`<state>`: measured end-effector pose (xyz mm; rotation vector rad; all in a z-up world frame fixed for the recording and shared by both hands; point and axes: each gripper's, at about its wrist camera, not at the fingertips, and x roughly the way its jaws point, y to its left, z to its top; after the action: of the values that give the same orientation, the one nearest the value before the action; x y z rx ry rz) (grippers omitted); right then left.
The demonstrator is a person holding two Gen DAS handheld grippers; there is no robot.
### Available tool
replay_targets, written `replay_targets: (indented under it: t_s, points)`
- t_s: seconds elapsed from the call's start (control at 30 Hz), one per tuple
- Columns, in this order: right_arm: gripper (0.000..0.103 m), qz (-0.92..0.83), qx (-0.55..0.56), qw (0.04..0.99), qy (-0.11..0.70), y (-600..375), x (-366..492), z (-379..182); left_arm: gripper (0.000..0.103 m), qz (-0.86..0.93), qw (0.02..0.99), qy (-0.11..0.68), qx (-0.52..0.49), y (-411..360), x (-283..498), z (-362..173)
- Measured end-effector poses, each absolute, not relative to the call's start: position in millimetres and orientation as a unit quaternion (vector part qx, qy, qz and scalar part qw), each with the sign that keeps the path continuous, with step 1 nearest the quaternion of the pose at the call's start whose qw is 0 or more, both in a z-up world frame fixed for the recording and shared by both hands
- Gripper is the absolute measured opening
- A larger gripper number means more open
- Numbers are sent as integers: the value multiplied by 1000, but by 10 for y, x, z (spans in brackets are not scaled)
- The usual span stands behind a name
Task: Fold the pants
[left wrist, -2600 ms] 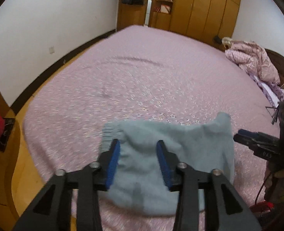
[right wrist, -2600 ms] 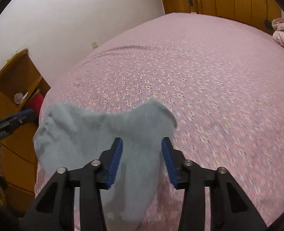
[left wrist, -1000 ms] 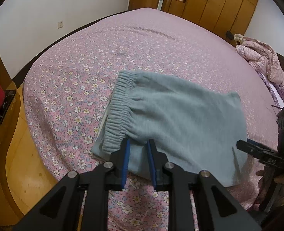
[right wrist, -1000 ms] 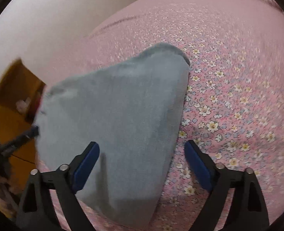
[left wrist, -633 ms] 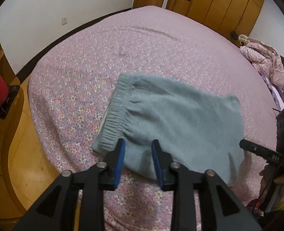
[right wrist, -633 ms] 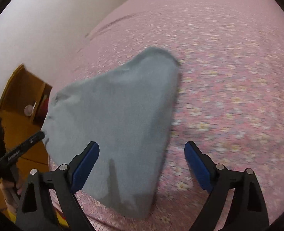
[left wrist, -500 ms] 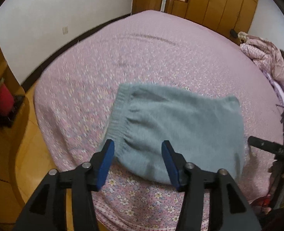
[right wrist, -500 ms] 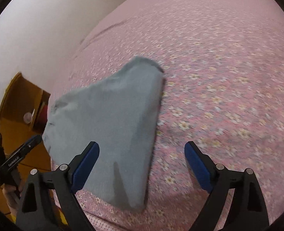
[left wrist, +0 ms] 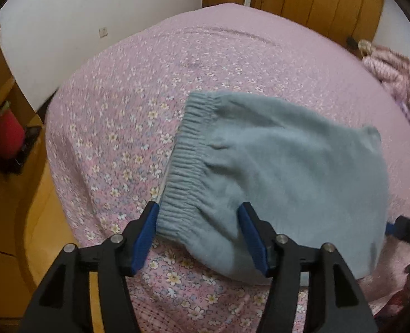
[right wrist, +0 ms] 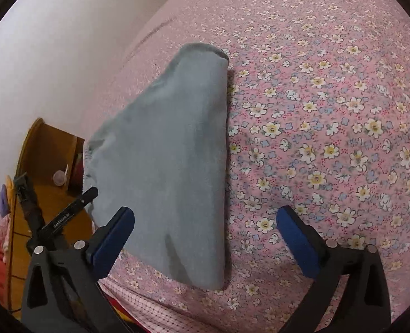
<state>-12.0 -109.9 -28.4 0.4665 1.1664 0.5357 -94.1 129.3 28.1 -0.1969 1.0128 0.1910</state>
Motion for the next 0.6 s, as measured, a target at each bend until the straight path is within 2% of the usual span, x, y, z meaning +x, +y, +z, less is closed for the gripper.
replay_targets:
  t_s: [0.1,0.17,0.23,0.3,0.37,0.43,0.5,0.6]
  points:
    - [103,244,212,777,540,-1078,-134,-267,67,83,862,484,-127,1395,-962,242]
    - [96,238,208,781,539,-1020,-141,-256,67,81,860,485,-136,1416,-984,260]
    - [67,241,203,783,537,-922,-158,-238,65,79,862,482,-138,1402,-1035,336]
    - [48,250,194,779,541,-799,-158,-246,62,68,872,468,-124,1337,-1116,478]
    - [47,248,183,777,549,-704,-152,-275,56,67,885,449,-100,1262,-1181,608]
    - [47,249,180,779,547,-665,-155,-287,38,60,896,433,-83,1192,-1217,705]
    - [47,251,185,778,546,-662,-158,-298,29,42,899,428,-83,1142,-1197,730]
    - [45,251,187,778,545,-671,-172,-297,22,29,894,437,-98,1122,-1155,683]
